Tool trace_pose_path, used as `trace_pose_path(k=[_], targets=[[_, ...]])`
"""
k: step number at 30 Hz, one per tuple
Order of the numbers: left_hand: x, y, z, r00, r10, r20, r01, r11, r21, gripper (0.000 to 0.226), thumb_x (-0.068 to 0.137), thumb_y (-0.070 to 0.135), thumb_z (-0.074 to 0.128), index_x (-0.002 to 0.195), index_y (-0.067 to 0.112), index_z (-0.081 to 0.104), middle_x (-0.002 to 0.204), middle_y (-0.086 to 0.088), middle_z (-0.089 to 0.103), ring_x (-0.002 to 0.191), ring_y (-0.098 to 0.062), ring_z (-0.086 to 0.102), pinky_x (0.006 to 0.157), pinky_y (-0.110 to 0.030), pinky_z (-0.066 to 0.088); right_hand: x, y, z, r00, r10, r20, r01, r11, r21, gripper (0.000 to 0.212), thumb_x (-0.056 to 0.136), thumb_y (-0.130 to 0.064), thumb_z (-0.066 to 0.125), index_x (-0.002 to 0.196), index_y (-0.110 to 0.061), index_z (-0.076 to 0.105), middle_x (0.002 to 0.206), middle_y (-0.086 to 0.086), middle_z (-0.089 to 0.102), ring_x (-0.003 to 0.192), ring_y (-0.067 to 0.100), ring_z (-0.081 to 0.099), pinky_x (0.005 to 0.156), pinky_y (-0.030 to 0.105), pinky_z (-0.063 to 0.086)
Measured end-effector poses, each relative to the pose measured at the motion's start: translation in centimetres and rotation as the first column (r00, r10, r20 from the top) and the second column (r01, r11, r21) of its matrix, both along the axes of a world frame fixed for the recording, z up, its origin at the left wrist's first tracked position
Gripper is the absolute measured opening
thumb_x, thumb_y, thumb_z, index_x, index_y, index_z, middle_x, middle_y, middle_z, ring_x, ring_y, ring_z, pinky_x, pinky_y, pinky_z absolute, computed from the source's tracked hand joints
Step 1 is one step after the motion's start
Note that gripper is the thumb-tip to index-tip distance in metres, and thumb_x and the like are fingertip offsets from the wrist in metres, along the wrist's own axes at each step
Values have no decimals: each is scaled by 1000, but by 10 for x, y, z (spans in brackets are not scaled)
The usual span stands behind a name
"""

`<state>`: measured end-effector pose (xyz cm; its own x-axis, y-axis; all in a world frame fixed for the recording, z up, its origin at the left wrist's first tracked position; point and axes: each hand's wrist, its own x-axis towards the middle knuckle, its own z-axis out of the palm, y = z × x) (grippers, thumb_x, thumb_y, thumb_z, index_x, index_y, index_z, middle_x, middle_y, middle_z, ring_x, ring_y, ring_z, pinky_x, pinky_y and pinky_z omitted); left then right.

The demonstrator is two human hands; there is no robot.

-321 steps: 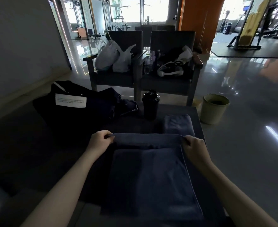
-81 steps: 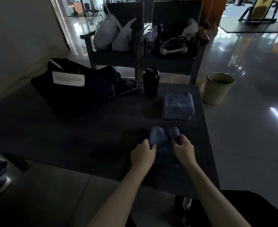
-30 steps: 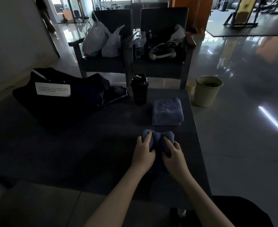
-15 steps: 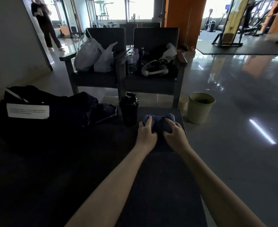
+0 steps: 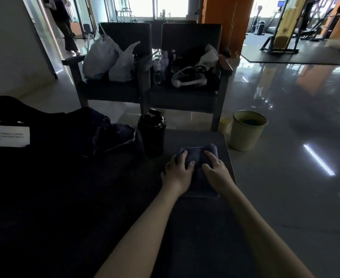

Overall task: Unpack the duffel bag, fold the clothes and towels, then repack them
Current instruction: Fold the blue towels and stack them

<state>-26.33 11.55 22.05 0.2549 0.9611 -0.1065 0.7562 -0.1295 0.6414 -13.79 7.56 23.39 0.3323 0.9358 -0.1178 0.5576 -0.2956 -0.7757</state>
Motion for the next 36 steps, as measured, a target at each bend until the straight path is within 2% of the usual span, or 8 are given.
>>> trace_pose_path(k=[7, 10, 15, 22, 26, 30, 33, 36], targets=[[-4, 5, -8, 990, -7, 138, 11, 1000, -28, 53, 98, 50, 31, 148, 36, 20, 157, -7, 20, 139, -27, 30, 110, -43, 30, -4, 2, -5, 1000, -2, -27, 3, 998, 56, 65, 93, -26, 46, 150, -35, 16, 153, 14, 23, 138, 30, 28, 102, 35, 31], [-5, 4, -7, 984, -8, 179, 15, 999, -38, 52, 100, 45, 32, 149, 33, 20, 157, -7, 20, 141, -25, 28, 111, -37, 27, -5, -1, -7, 970, -115, -215, 134, 988, 77, 74, 93, -33, 51, 151, -30, 4, 152, 12, 30, 136, 29, 33, 102, 33, 32], [-10, 1, -5, 963, -8, 271, 31, 996, -82, 53, 101, 40, 34, 150, 30, 19, 158, -3, 18, 142, -22, 26, 111, -31, 23, -2, 7, -1, 868, -234, -438, 199, 972, -126, 64, 94, -52, 37, 148, -19, 24, 142, 14, 42, 124, 33, 46, 105, 42, 36], [-32, -22, 2, 920, 11, 391, 57, 985, -162, 53, 101, 32, 39, 150, 24, 22, 155, -1, 26, 140, -17, 28, 112, -27, 23, -4, -14, 5, 821, -148, -552, 84, 987, -139, 42, 90, -33, 58, 125, -12, 48, 96, 0, 61, 81, 9, 58, 59, 19, 44], [-52, -49, 9, 892, -5, 452, 98, 978, -182, 51, 102, 29, 38, 150, 21, 23, 152, 0, 30, 132, -7, 32, 101, -17, 24, -13, -32, 0, 816, -130, -563, 41, 985, -168, 102, 51, -67, 76, 130, -8, 48, 119, 11, 61, 105, 26, 61, 88, 38, 51], [-69, -79, 19, 892, -12, 452, 111, 975, -193, 51, 102, 27, 38, 150, 20, 22, 153, 2, 28, 126, 1, 27, 98, -13, 20, -30, -64, 4, 787, -127, -604, 0, 979, -206, 48, 77, -54, 68, 99, -12, 61, 92, 2, 65, 79, 14, 63, 63, 25, 49], [-80, -98, 32, 903, -42, 428, 132, 974, -183, 50, 103, 29, 36, 150, 22, 22, 153, 3, 29, 122, 2, 28, 97, -12, 21, -46, -86, 13, 794, -76, -603, -5, 991, -131, 44, 65, -52, 72, 89, -18, 57, 88, -1, 63, 74, 9, 61, 53, 18, 46], [-92, -115, 43, 907, -52, 419, 137, 975, -175, 47, 103, 29, 34, 149, 23, 25, 149, 3, 34, 115, 2, 30, 90, -10, 23, -58, -105, 23, 789, -130, -601, 105, 991, -78, 33, 81, -31, 71, 99, -11, 52, 97, 5, 60, 79, 11, 57, 57, 21, 45]])
